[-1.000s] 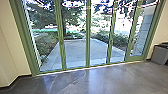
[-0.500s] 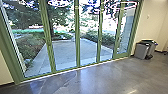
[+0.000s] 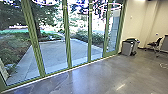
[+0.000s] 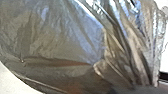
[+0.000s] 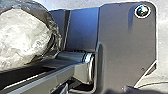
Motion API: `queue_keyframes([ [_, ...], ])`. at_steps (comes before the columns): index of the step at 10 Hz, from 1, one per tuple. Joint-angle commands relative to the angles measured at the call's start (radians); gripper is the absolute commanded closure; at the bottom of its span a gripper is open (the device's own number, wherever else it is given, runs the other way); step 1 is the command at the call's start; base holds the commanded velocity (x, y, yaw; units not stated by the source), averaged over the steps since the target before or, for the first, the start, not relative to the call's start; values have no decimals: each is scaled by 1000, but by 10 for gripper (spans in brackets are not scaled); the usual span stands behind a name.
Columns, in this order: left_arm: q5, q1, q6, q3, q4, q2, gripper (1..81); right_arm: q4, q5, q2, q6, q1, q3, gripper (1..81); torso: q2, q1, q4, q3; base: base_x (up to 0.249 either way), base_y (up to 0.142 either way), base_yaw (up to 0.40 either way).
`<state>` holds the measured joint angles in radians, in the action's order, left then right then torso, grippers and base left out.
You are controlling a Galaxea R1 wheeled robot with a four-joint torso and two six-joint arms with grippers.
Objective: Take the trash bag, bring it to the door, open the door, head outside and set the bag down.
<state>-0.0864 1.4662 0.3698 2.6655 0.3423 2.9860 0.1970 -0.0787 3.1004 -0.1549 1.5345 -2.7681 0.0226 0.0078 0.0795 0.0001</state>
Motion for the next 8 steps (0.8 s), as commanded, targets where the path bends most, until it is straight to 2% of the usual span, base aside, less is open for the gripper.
queue_keyframes([
  [1,-61,-62,11,-3,-8,-5,811,-8,-70,14,-6,-49,13,10,0,0,0,0,0,0,-240],
  [8,-62,-62,11,-4,-6,-8,811,-8,-72,16,-6,-49,13,10,0,0,0,0,0,0,-161],
])
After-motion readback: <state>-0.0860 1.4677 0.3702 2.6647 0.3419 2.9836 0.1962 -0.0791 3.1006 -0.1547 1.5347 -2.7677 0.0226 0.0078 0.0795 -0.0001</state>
